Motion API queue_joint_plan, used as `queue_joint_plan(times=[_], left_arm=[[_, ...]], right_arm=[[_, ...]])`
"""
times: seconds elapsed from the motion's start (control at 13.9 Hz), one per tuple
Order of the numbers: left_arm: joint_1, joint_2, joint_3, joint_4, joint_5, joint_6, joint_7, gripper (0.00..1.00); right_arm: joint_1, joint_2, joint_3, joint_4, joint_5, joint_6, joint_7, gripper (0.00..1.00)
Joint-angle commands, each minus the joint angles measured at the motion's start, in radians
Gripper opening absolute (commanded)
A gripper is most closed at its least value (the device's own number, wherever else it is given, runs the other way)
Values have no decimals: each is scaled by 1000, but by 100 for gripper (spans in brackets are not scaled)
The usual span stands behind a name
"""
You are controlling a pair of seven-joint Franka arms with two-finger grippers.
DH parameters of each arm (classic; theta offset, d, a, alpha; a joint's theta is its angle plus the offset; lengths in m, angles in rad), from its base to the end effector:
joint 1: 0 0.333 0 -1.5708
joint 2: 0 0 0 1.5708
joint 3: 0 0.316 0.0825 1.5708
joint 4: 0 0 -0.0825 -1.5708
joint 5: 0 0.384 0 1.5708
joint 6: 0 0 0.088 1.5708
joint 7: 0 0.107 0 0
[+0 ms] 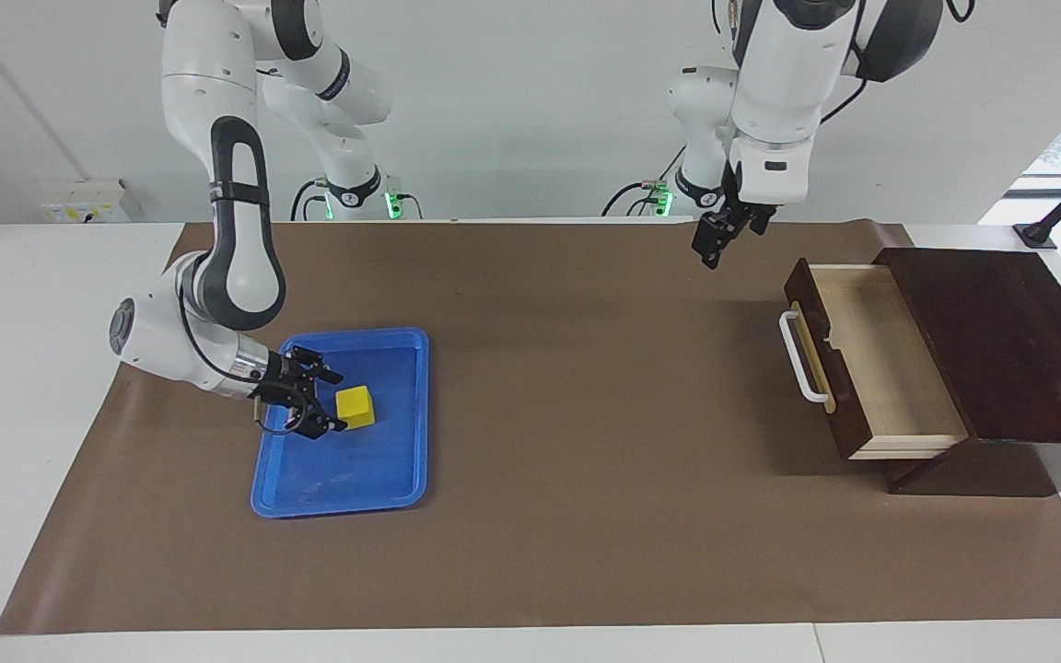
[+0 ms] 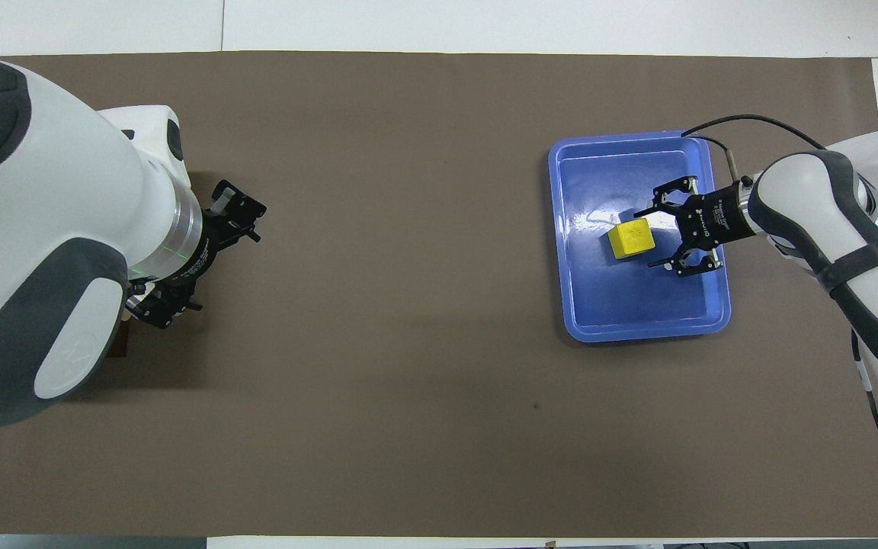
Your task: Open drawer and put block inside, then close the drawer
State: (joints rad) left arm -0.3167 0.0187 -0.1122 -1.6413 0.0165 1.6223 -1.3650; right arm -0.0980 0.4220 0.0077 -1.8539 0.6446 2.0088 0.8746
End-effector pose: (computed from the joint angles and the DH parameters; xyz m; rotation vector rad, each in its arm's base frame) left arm 0.5121 -0.2317 0.5852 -2.7703 -1.3984 0.0190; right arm 0.6157 -0.0201 0.2842 -2.1052 1.6438 0.6132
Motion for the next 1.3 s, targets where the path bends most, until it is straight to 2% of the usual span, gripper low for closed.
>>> queue_joint_plan(times=[0.0,0.07,0.36,0.79,1.23], left_arm=[[25,12,6,-54,-65,127,-251,100],[22,36,6,-54,-64,157,-325,100],[5,101,6,-51,-58,249,-589,100],[4,106,6,-58,-58,243,-637,100],[7,130,6,-60,-53,258,-655,100]], right_arm=[[-3,-2,11,-7,32,25,-2,4],[-3,-2,12,-7,36,27,-6,0],[18,-2,12,5,37,24,-9,0],[61,-14,15,159,21,-94,118,0],[248,-20,18,268,30,-81,420,0]])
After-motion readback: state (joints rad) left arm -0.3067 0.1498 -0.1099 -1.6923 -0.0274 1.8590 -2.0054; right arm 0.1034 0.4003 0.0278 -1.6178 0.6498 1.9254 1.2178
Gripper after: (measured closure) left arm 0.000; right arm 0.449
